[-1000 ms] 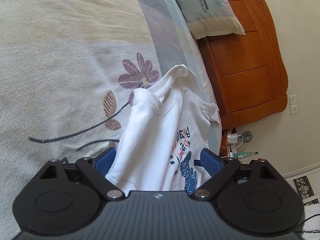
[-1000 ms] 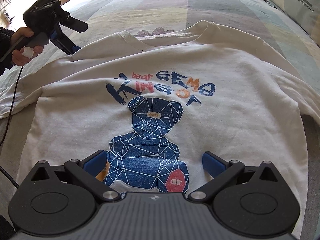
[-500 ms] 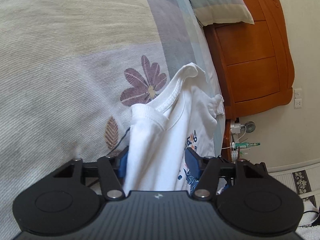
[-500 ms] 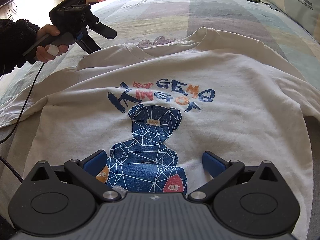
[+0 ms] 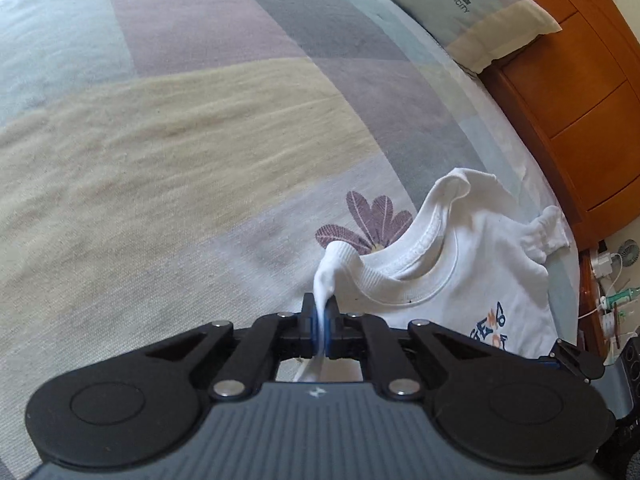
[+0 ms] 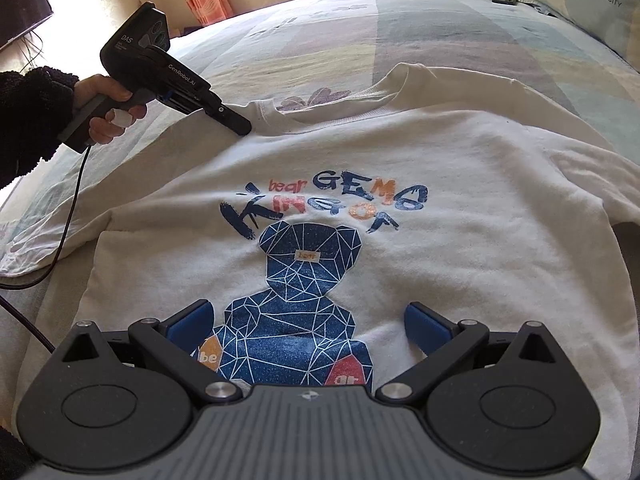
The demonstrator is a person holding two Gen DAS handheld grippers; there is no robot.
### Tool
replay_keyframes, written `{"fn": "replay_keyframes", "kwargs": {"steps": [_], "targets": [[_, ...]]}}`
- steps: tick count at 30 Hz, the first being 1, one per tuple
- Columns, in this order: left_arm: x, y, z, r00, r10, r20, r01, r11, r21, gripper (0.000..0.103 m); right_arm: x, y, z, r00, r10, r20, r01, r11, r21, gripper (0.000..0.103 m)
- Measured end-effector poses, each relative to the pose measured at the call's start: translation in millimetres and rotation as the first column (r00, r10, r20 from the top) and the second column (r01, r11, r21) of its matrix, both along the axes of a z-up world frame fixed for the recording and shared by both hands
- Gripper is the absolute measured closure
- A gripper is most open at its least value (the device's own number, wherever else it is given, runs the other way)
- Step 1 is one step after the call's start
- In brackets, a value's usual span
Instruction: Fold clothes
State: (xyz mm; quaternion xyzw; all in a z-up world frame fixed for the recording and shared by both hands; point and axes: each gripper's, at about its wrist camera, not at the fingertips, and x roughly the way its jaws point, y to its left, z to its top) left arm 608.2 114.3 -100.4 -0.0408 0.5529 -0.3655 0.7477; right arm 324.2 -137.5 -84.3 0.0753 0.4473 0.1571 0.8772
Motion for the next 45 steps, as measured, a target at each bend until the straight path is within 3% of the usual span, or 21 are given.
{"fn": "replay_keyframes", "kwargs": {"steps": [5, 14, 16, 18, 21, 22, 23, 25, 27, 30, 33, 34, 39, 43, 45], "targets": [[6.0, -0.4, 1.2, 0.991, 0.09, 0.102, -0.101, 0.989, 0.109, 0.103, -6.5, -2.7, -2.4, 1.0, 0.004, 0.029, -0.004, 1.0, 0.002, 0.0], [-10.4, -4.8, 21.9, 0.993, 0.113, 0.043, -0.11, 0.991, -0.074, 0.1, -9.7, 0.4, -2.9, 0.997, 0.053, 0.053, -0.051, 0.998, -0.041, 0.0], [-14.0, -5.7, 26.5, 0.993, 0.117, 0.029, -0.113, 0.987, -0.114, 0.09, -9.2, -1.8, -3.2, 0.997, 0.046, 0.057, -0.044, 0.999, -0.023, 0.0], [-26.0, -24.5, 23.6, 0.999, 0.029, -0.025, -0.032, 0.992, -0.12, 0.077, -8.9, -3.0, -3.5, 0.998, 0.038, 0.059, -0.038, 0.999, -0.011, 0.0], [-43.0, -41.3, 5.9, 0.998, -0.026, -0.054, 0.025, 1.0, -0.018, 0.073, -9.2, -2.8, -3.8, 0.997, 0.038, 0.061, -0.037, 0.999, -0.012, 0.0], [-43.8, -40.5, 0.8, 0.999, 0.001, -0.04, 0.0, 1.0, 0.03, 0.075, -9.7, -2.1, -4.0, 0.997, 0.041, 0.063, -0.04, 0.999, -0.019, 0.0], [-44.6, -39.7, -4.2, 0.999, 0.028, -0.024, -0.026, 0.997, 0.079, 0.085, -10.1, -1.1, -4.2, 0.997, 0.045, 0.065, -0.043, 0.999, -0.027, 0.0], [-39.2, -26.6, -0.7, 0.992, 0.124, 0.019, -0.125, 0.988, 0.088, 0.085, -10.9, 1.0, -4.5, 0.996, 0.053, 0.067, -0.05, 0.998, -0.045, 0.0], [-33.8, -23.5, 5.6, 0.978, 0.182, 0.1, -0.197, 0.966, 0.169, 0.088, -11.7, 2.2, -4.9, 0.996, 0.059, 0.071, -0.054, 0.997, -0.06, 0.0], [-38.2, -28.5, 20.5, 0.98, 0.155, 0.126, -0.172, 0.976, 0.137, 0.083, -12.0, 4.1, -4.7, 0.995, 0.069, 0.07, -0.063, 0.995, -0.079, 0.0], [-51.1, -50.5, 32.3, 0.989, 0.068, 0.134, -0.076, 0.995, 0.058, 0.066, -8.4, 2.7, -0.9, 0.997, 0.065, 0.042, -0.062, 0.995, -0.076, 0.0], [-56.0, -58.8, 32.8, 0.99, 0.037, 0.134, -0.042, 0.998, 0.04, 0.061, -5.9, -1.0, 1.5, 0.999, 0.045, 0.025, -0.044, 0.998, -0.053, 0.0], [-74.2, -99.2, 19.5, 0.988, -0.085, 0.126, 0.085, 0.996, 0.001, 0.059, 1.1, -42.4, 17.1, 0.991, -0.137, 0.008, 0.136, 0.988, 0.076, 0.0], [-69.5, -107.2, -6.6, 0.997, -0.039, 0.071, 0.038, 0.999, 0.004, 0.059, 0.9, -87.8, 20.8, 0.957, -0.29, -0.033, 0.291, 0.952, 0.094, 0.0], [-66.3, -108.6, 1.4, 0.996, -0.008, 0.089, 0.007, 1.0, 0.002, 0.059, -1.4, -103.0, 13.5, 0.938, -0.338, -0.074, 0.343, 0.937, 0.068, 0.0]]}}
